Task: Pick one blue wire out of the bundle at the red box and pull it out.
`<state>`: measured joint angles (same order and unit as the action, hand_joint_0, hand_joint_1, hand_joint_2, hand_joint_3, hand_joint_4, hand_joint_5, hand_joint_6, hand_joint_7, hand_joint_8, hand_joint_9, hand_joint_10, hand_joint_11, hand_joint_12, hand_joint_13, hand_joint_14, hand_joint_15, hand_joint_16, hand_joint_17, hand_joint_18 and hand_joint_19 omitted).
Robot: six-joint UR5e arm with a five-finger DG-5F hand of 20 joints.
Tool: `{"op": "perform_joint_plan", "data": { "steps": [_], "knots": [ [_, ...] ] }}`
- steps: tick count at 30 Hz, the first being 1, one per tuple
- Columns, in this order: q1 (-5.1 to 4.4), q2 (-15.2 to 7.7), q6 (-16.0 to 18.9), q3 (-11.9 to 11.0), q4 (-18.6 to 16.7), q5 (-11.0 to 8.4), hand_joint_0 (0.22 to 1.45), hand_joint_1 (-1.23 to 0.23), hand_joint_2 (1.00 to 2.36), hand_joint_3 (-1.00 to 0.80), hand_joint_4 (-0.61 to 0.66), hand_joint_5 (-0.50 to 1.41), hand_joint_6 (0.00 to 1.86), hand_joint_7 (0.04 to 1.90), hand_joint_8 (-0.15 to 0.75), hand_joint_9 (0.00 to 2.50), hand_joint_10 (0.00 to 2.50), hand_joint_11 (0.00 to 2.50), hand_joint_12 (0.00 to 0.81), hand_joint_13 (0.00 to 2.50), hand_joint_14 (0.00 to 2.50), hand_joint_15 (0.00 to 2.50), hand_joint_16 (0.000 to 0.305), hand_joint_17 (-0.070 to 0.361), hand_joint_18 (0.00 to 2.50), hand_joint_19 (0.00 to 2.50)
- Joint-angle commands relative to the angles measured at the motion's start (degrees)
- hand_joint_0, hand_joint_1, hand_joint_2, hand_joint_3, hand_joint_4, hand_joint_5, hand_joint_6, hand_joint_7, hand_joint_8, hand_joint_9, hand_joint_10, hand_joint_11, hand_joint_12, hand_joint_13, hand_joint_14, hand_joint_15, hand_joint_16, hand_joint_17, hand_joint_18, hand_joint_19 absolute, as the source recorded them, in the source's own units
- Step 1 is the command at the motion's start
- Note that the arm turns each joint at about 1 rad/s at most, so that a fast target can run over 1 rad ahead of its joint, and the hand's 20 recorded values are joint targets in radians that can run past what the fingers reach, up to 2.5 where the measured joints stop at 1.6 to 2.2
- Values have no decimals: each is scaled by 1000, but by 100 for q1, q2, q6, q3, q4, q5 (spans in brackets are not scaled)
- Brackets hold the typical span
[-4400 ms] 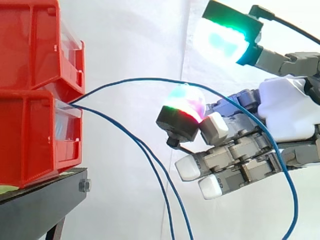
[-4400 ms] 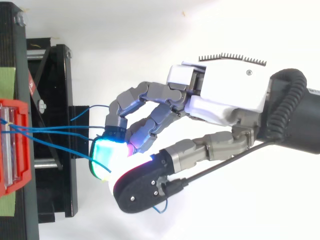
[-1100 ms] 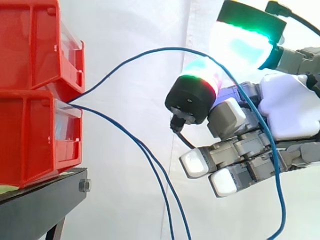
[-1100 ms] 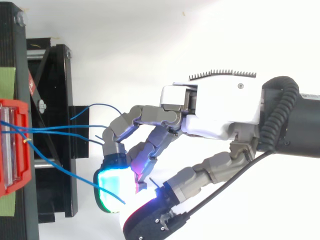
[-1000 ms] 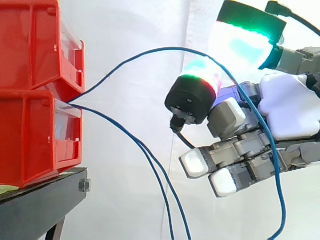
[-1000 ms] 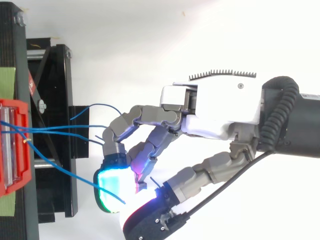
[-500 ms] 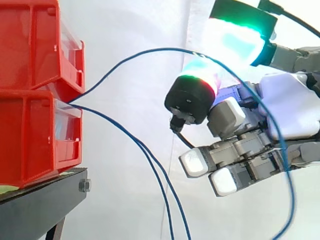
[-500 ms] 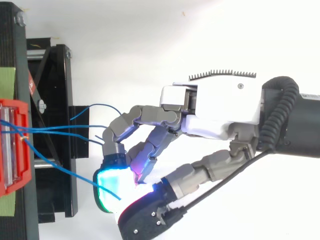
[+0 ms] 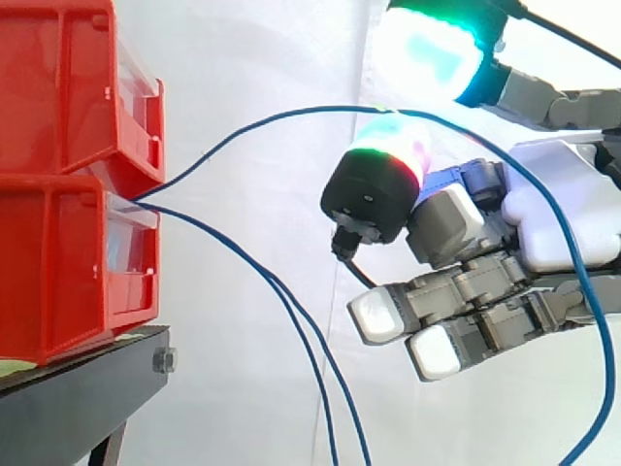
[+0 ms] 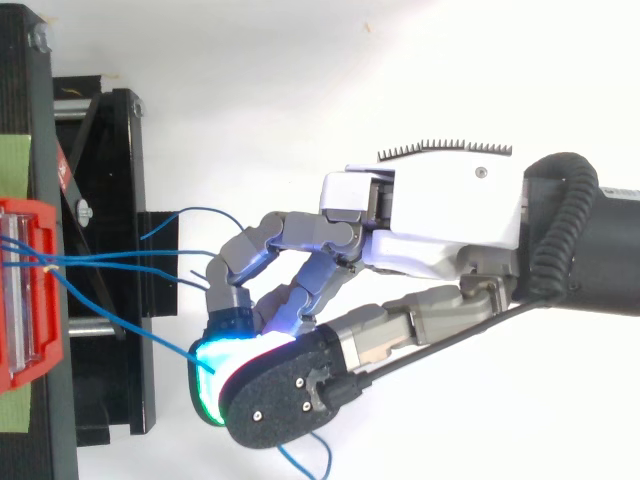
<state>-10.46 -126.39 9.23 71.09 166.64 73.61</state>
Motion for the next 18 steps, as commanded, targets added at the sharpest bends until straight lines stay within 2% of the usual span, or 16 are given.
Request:
{"op": "perform_joint_plan", "data": {
  "steps": [1,3,7,13,18],
  "knots": [
    [0,0,0,1,0,4,450,-536,1000,-500,239,-98,874,969,412,1072,12,732,496,688,10,375,63,142,630,459],
    [0,-8,0,1,0,4,468,-655,1000,-500,280,-90,841,1021,390,1034,14,699,477,569,9,331,60,136,507,415],
    [0,0,0,1,9,-4,588,-882,1000,-500,289,-109,834,1168,344,890,16,668,430,410,6,206,52,118,347,235],
    [0,0,9,1,9,-4,691,-948,1004,-439,169,-158,897,1151,350,771,12,647,435,362,4,126,54,122,338,92],
    [0,0,0,1,0,4,726,-941,1007,-406,152,-177,918,1170,347,744,13,645,438,366,3,116,56,125,363,87]
  ]
}}
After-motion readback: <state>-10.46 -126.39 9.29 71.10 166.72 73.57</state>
